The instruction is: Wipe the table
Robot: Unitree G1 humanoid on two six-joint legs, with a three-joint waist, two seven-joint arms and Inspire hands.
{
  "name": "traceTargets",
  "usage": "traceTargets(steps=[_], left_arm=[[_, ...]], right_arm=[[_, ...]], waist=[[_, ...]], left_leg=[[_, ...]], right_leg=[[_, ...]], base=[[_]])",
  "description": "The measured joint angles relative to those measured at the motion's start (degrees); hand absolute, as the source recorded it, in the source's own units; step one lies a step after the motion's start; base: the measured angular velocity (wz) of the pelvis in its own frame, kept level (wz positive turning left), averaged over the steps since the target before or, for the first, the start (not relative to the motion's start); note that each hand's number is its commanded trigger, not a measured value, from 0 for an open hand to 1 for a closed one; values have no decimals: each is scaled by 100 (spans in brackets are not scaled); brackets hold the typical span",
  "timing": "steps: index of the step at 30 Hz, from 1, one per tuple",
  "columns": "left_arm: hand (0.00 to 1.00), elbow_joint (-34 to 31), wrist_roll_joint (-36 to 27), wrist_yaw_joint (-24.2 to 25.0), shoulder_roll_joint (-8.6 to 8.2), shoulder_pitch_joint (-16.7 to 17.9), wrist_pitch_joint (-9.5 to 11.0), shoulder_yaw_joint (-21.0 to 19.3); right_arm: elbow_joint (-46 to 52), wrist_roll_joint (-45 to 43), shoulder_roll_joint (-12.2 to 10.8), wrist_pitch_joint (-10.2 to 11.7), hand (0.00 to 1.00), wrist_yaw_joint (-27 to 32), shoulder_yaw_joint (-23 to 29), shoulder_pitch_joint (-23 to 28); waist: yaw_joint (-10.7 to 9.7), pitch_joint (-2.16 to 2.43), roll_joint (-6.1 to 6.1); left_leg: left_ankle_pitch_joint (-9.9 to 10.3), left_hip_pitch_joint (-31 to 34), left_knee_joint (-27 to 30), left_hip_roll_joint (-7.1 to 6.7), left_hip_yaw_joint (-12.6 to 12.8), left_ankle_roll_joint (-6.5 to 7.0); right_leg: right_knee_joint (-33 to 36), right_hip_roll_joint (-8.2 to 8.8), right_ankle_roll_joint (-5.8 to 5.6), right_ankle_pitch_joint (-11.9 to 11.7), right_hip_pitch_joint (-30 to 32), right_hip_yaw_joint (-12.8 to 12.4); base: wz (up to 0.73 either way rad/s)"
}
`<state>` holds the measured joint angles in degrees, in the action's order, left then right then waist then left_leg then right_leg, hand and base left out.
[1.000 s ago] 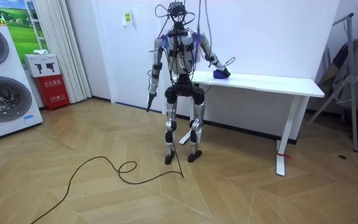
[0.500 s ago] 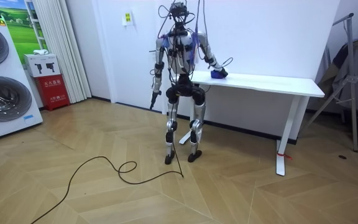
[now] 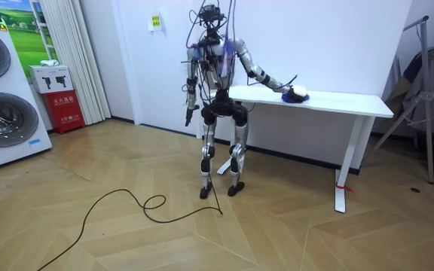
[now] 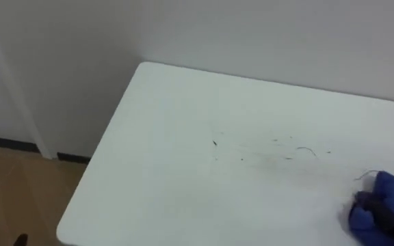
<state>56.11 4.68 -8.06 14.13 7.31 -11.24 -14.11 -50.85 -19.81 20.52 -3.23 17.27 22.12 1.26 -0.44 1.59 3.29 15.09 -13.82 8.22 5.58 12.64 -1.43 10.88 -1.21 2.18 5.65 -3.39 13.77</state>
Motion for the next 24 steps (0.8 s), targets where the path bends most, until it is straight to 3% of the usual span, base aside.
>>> traceTargets(steps=[2, 3, 5, 6, 7, 8, 9, 10, 11, 12, 13, 14, 15, 17, 18, 19, 20, 21, 22, 23, 24], left_arm=[[0, 5, -4, -4, -64, -108, 24, 296], [0, 5, 3, -4, -93, -129, 19, 388], [0, 167, 53, 12, -180, -408, -50, 864], [0, 247, 54, 23, -185, -513, -63, 962], [0, 396, 53, 72, -228, -798, -83, 1099], [0, 465, 54, 144, -364, -1025, -45, 1134], [0, 467, 53, 162, -444, -1138, 4, 1161], [0, 429, 47, 217, -535, -1270, 93, 1232], [0, 409, 53, 215, -540, -1295, 145, 1241], [0, 409, 53, 207, -527, -1296, 142, 1250], [0, 406, 88, 209, -459, -1286, 111, 1234], [0, 408, 229, 214, -373, -1274, 69, 1113], [0, 408, 279, 215, -322, -1277, 39, 1054], [0, 405, 507, 211, 18, -1320, -9, 969], [0, 405, 508, 213, 129, -1354, -16, 968], [0, 407, 495, 214, 277, -1407, -16, 917], [0, 419, 487, 223, 290, -1406, -50, 761], [0, 452, 447, 224, 290, -1405, -61, 719], [0, 551, 360, 222, 293, -1391, -91, 656], [0, 594, 264, 223, 281, -1333, -109, 619], [0, 595, 239, 225, 280, -1292, -116, 605]], right_arm=[[496, -135, -220, -431, 100, -15, -483, -242], [682, -241, -270, -555, 100, -57, -716, -301], [1489, -998, -638, -1003, 100, -401, -2013, -851], [1543, -1193, -746, -1057, 100, -536, -2369, -1111], [1555, -1560, -1060, -1111, 100, -822, -2919, -1618], [1537, -1824, -1319, -1143, 100, -1042, -3326, -1994], [1515, -1898, -1379, -1146, 100, -1120, -3503, -2164], [1412, -1871, -1420, -1070, 100, -1164, -3805, -2491], [1171, -1752, -1440, -921, 100, -1154, -3955, -2849], [999, -1676, -1439, -850, 100, -1137, -3962, -3004], [677, -1433, -1425, -805, 100, -1053, -3881, -3231], [466, -1235, -1413, -776, 100, -964, -3728, -3335], [415, -1070, -1413, -687, 100, -906, -3573, -3313], [270, -755, -1279, -448, 100, -688, -3247, -3198], [203, -702, -1241, -404, 100, -666, -3172, -3185], [132, -476, -1077, -315, 100, -645, -3146, -3091], [77, -417, -883, -239, 100, -660, -3135, -3036], [67, -393, -788, -229, 100, -657, -3090, -2959], [14, -379, -642, -243, 100, -646, -2915, -2816], [-27, -374, -484, -306, 100, -634, -2720, -2650], [-36, -350, -397, -329, 100, -616, -2673, -2542]], waist=[[198, -31, -41], [262, -37, -55], [574, -120, -112], [612, -165, -104], [754, -200, -123], [1024, -227, -124], [1196, -248, -132], [1536, -264, -128], [1690, -267, -98], [1721, -270, -91], [1800, -230, -30], [1822, -222, -11], [1803, -222, -8], [1660, -212, 57], [1630, -214, 99], [1620, -206, 135], [1603, -222, 82], [1562, -227, 69], [1436, -225, 69], [1300, -211, 77], [1238, -200, 97]], left_leg=[[12, -75, 6, 45, 357, -22], [20, -84, 10, 69, 457, -33], [47, -62, 88, 47, 659, -35], [48, -31, 158, 57, 723, -36], [64, 143, 303, 154, 821, -33], [70, 311, 491, 171, 756, -54], [79, 358, 560, 164, 723, -68], [98, 489, 713, 164, 647, -106], [100, 756, 944, 181, 382, -161], [86, 929, 1037, 204, 224, -192], [38, 1249, 1208, 302, -48, -281], [-44, 1503, 1291, 472, -329, -429], [-88, 1617, 1334, 588, -505, -509], [-280, 1892, 1538, 1122, -1093, -859], [-320, 1928, 1591, 1215, -1213, -932], [-386, 1935, 1673, 1539, -1351, -1004], [-607, 1896, 1664, 1924, -1320, -858], [-799, 1881, 1606, 2081, -1265, -752], [-1327, 1825, 1392, 2326, -997, -625], [-1759, 1757, 1238, 2495, -736, -604], [-1836, 1748, 1235, 2501, -655, -608]], right_leg=[[166, -40, 48, -43, 165, -250], [245, -42, 66, -40, 234, -235], [672, 26, 144, -45, 612, -24], [808, 72, 147, -46, 707, 105], [1217, 181, 22, 98, 976, 254], [2151, 612, -131, 548, 1185, 462], [2540, 902, -165, 785, 1248, 497], [3010, 1531, -337, 1056, 1237, 486], [3077, 2110, -406, 1120, 1156, 445], [2993, 2350, -427, 1106, 1112, 396], [2655, 2706, -532, 1019, 1096, 236], [2127, 2833, -634, 774, 1075, 115], [1833, 2835, -672, 626, 1036, 65], [1057, 2692, -782, -93, 823, 148], [1108, 2628, -821, -251, 831, 225], [1515, 2426, -1453, 233, 833, 357], [1957, 2140, -1440, 728, 933, 464], [2164, 2019, -1258, 872, 1005, 505], [2328, 1796, -1032, 1090, 1066, 532], [2376, 1583, -828, 1225, 1092, 532], [2373, 1504, -762, 1260, 1103, 524]], base=[[-79], [-95], [-98], [-62], [-5], [14], [33], [54], [70], [100], [93], [87], [80], [85], [71], [26], [7], [-14], [-12], [-13], [-17]])
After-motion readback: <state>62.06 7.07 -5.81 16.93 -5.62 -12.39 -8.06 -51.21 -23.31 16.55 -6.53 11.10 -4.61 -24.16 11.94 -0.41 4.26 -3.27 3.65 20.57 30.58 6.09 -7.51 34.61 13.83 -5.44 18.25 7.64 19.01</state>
